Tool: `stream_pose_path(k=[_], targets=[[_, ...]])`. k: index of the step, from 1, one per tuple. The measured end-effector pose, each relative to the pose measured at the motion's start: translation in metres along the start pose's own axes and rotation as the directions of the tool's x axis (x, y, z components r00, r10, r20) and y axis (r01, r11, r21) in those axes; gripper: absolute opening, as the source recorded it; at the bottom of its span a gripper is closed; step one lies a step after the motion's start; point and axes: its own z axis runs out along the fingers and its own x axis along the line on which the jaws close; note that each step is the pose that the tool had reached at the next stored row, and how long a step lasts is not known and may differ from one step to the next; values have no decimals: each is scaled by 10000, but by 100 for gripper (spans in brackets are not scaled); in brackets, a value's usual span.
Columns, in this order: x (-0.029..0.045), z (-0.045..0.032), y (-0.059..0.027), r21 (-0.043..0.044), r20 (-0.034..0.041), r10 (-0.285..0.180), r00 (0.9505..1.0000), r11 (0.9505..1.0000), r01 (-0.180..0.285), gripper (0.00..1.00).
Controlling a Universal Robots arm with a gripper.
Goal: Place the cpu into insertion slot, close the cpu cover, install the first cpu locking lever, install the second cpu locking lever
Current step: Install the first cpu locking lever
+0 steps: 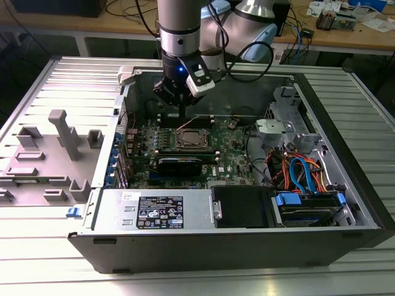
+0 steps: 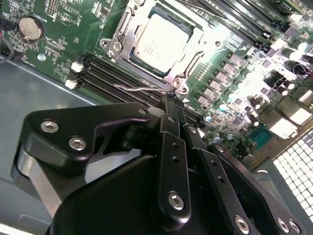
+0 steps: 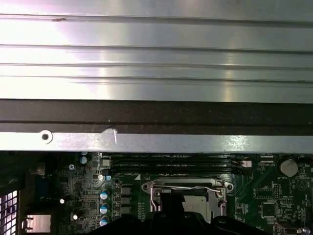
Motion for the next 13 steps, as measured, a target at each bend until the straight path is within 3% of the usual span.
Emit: stream_pose_path(k=[13], targets=[[-125,139,38,54,1,-110,9999,9999,110,11]])
